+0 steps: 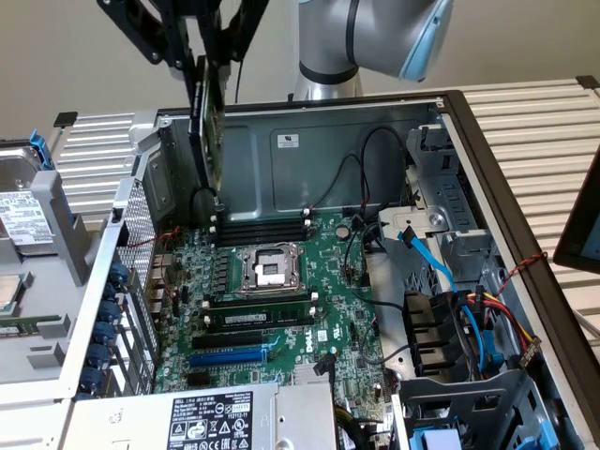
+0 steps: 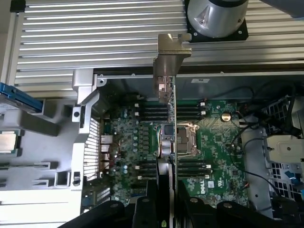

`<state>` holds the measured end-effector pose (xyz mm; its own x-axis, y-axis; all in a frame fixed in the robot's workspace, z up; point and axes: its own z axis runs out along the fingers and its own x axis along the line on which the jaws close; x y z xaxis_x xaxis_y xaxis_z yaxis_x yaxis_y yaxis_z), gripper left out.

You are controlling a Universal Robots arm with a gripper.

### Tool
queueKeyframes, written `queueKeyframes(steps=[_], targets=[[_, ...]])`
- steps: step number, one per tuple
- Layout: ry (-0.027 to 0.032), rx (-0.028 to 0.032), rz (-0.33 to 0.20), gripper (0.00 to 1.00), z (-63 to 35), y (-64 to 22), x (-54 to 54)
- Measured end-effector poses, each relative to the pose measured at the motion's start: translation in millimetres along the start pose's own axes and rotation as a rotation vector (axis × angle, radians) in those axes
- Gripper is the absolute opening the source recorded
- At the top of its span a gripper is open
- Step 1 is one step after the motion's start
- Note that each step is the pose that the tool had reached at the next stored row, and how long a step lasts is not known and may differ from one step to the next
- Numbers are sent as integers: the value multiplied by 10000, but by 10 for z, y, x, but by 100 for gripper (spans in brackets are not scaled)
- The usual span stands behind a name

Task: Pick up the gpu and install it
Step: 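Pick up the gpu and move the gpu toward the slot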

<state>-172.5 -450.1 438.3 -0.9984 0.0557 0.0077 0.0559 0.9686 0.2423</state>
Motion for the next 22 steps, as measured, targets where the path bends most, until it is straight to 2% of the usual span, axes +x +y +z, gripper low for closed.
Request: queueKeyframes(steps=[6,10,13,17,22], targets=[[1,1,-1,27,-11,-74,-207],[9,0,-39,27,5,-84,-342],[33,2,-119,27,25,-85,-429],[111,15,-109,27,72,-90,-553],[151,25,-109,27,99,-89,-677]])
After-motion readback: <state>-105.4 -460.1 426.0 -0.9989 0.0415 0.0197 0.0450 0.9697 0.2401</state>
